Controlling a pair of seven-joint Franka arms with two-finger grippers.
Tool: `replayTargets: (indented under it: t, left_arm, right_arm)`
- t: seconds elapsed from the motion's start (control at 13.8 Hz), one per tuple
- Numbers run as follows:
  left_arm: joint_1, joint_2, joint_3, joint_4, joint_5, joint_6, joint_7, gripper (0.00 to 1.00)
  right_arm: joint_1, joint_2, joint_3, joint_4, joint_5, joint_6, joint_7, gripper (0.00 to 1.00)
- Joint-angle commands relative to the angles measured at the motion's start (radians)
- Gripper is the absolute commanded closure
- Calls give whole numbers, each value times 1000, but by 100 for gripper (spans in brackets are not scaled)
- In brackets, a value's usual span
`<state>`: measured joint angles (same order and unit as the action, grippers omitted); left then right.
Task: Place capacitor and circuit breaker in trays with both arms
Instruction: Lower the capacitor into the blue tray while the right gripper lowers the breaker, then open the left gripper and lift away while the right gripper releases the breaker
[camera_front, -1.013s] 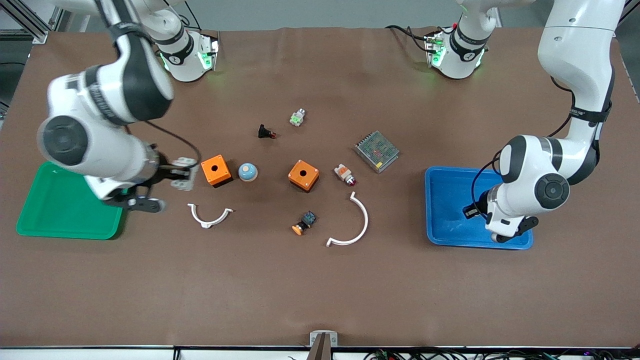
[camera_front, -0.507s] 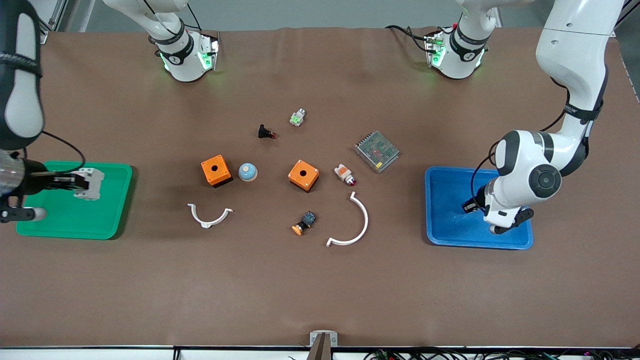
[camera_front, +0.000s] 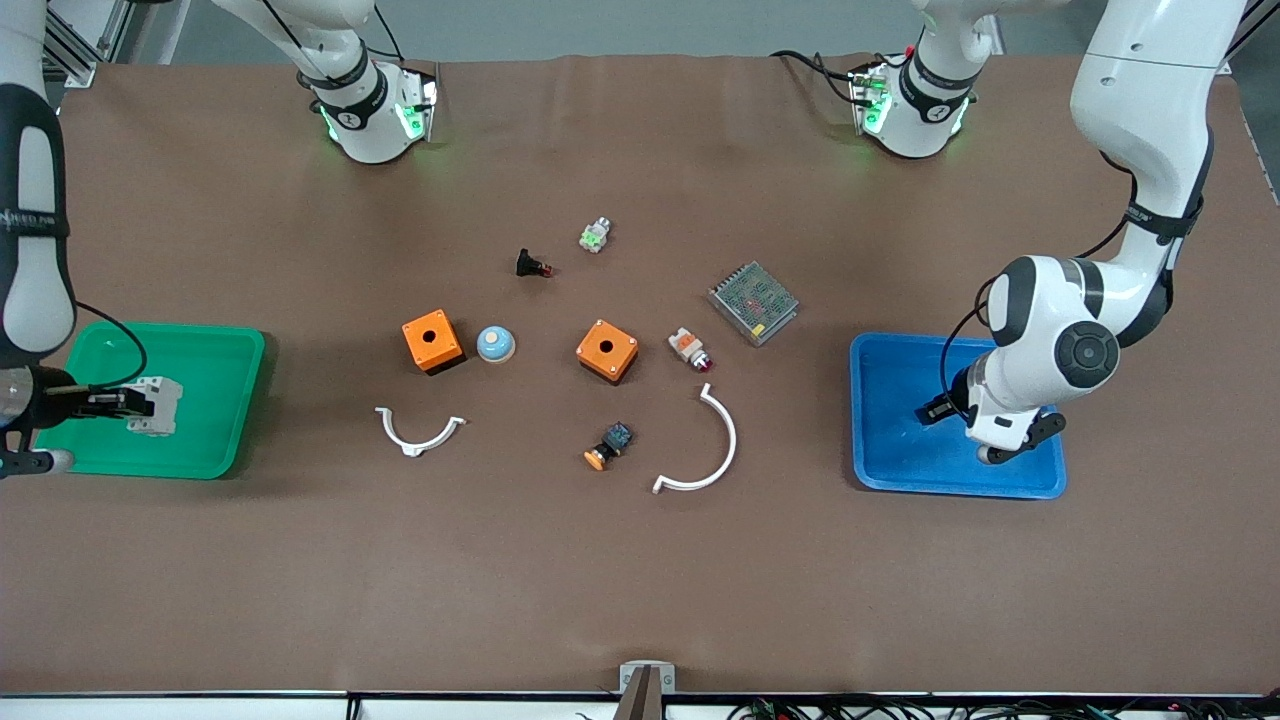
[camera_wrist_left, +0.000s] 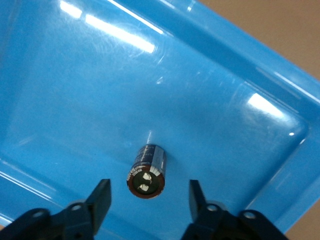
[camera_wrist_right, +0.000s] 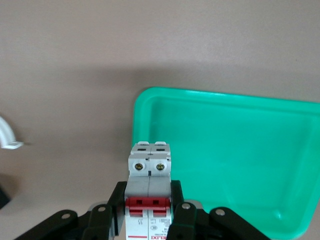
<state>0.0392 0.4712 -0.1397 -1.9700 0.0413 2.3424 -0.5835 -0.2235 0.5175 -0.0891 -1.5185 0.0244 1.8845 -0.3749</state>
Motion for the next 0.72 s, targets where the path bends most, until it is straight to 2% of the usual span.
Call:
replayTargets:
  t: [0.0,0.36,0.51,0.65]
  left_arm:
    - [-4,-42,-11,17,11,-3,-9,0]
    - [-5,-147,-21,103,12,-43,-1,0]
    - [4,-178,-15,184,11,-107,98,0]
    - [17,-190,-8,291,11,-226,207,0]
  right_arm:
    - [-57,22,20,14,-12,16,-80,84]
    - [-115,49,17,0,-46,42,-88,84]
    - [-135,49,14,-54,-47,143,-72,84]
    - [-145,64,12,-86,-47,220,-65,84]
